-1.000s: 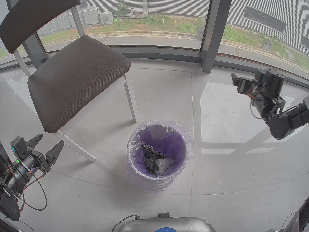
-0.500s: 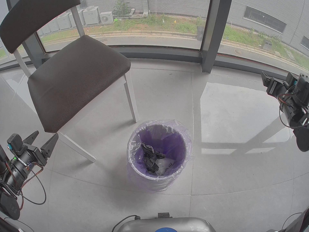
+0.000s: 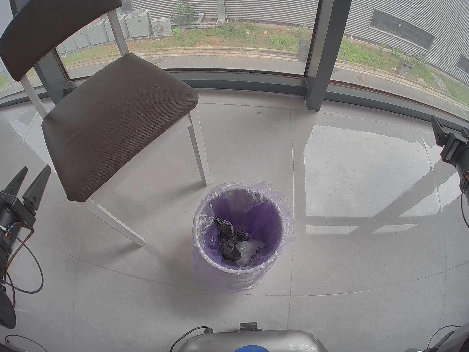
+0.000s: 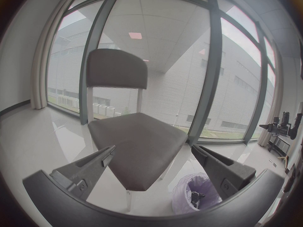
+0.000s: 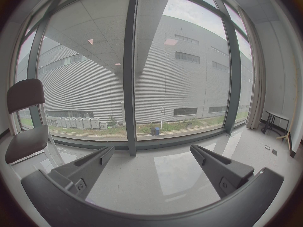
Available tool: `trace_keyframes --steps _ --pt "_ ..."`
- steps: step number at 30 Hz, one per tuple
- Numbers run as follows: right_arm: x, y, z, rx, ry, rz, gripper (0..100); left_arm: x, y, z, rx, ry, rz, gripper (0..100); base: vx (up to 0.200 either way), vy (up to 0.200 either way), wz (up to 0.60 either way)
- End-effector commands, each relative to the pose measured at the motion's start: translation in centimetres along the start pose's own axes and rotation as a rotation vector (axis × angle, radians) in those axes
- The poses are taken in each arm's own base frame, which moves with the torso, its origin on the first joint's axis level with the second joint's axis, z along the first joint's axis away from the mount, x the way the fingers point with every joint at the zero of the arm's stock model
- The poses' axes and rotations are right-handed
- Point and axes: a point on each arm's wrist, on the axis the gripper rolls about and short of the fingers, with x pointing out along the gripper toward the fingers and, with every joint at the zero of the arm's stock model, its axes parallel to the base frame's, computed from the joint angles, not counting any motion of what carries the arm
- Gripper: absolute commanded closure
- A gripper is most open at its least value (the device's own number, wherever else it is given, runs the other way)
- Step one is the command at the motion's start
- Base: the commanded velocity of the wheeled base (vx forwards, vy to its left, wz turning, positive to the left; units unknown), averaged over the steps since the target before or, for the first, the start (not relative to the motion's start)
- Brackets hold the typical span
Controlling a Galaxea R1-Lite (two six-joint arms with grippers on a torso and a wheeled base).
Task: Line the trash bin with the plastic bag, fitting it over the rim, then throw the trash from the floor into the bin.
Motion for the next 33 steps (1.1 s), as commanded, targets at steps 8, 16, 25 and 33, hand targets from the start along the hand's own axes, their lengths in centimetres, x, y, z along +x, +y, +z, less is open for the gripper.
trace_keyframes --steps 8,16,25,33 --pt "-13.3 -5.0 6.6 -0.038 -0.068 -0.015 0 -8.8 -7.1 6.7 -0.008 -0.101 -0.191 0 0.000 0.000 0.00" --pt "-16.8 -5.9 11.0 -0.078 0.066 0.071 0 -13.9 -10.3 7.7 -0.114 -0.041 -0.270 0 0.000 0.000 0.00" --pt "-15.7 -5.2 18.2 -0.065 0.038 0.107 0 -15.5 -11.0 7.6 -0.102 -0.064 -0.307 0 0.000 0.000 0.00" --pt "-15.8 -5.2 20.9 -0.057 0.048 0.110 0 -15.1 -11.1 8.8 -0.091 -0.072 -0.305 0 0.000 0.000 0.00"
